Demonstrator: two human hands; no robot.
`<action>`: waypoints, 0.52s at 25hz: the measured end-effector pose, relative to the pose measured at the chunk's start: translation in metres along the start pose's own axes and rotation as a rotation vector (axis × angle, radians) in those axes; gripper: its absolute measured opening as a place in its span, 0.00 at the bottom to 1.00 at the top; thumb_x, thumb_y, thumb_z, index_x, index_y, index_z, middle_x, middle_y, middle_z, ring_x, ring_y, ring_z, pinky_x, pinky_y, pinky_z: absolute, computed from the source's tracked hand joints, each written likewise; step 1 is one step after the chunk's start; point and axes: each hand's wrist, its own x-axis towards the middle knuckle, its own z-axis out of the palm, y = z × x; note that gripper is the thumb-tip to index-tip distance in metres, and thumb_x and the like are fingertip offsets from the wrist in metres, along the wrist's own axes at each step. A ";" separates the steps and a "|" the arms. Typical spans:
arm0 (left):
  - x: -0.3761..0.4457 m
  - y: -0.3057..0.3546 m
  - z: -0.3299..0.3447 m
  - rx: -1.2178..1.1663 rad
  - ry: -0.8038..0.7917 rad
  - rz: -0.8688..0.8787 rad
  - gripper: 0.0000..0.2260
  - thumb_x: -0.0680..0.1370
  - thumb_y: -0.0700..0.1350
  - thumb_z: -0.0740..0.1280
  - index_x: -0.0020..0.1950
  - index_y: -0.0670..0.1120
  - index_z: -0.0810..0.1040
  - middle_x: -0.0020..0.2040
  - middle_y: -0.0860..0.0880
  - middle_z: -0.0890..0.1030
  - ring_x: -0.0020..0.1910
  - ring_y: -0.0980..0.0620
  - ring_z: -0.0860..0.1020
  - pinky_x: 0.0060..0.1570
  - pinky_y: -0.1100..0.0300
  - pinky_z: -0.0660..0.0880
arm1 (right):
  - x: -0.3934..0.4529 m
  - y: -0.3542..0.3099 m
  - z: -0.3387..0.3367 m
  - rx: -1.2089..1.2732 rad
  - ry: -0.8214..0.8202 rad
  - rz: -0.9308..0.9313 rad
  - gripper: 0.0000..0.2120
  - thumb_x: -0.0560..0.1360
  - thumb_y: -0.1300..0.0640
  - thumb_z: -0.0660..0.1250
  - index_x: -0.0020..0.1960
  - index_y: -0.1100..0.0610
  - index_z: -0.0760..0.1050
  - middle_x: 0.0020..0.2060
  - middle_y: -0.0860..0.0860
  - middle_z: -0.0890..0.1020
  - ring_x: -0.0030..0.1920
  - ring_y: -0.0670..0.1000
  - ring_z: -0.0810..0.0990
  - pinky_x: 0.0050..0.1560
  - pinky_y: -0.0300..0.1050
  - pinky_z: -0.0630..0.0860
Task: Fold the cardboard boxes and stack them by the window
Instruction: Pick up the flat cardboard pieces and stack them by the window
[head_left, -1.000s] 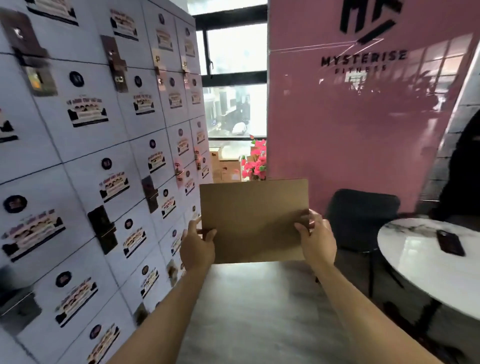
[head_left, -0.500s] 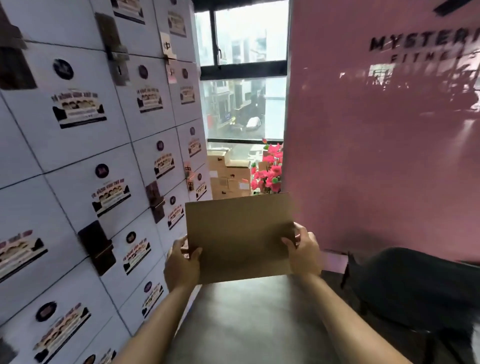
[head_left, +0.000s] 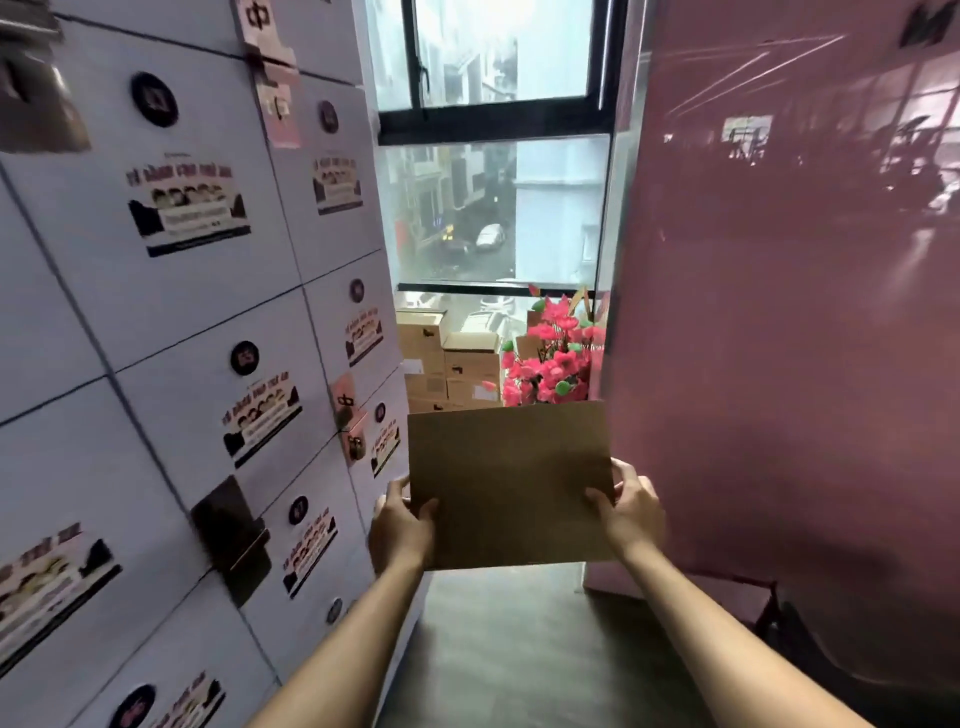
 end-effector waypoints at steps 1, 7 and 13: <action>0.029 0.011 0.021 0.000 -0.019 0.015 0.19 0.78 0.48 0.71 0.68 0.52 0.72 0.57 0.46 0.79 0.52 0.45 0.80 0.50 0.51 0.79 | 0.032 -0.001 0.005 -0.011 0.022 0.015 0.23 0.75 0.51 0.72 0.69 0.49 0.73 0.51 0.55 0.78 0.52 0.58 0.79 0.49 0.49 0.75; 0.189 0.049 0.137 0.048 -0.063 0.055 0.20 0.78 0.49 0.71 0.69 0.50 0.72 0.59 0.45 0.80 0.51 0.46 0.79 0.49 0.53 0.77 | 0.211 0.003 0.061 -0.016 0.072 0.051 0.23 0.76 0.53 0.72 0.69 0.50 0.73 0.52 0.55 0.77 0.53 0.59 0.79 0.48 0.47 0.72; 0.335 0.085 0.200 0.078 0.061 -0.020 0.20 0.79 0.47 0.70 0.70 0.49 0.72 0.61 0.43 0.79 0.56 0.43 0.79 0.51 0.54 0.74 | 0.390 -0.024 0.152 0.037 -0.060 0.006 0.25 0.76 0.54 0.73 0.72 0.53 0.72 0.56 0.58 0.78 0.57 0.59 0.78 0.56 0.51 0.74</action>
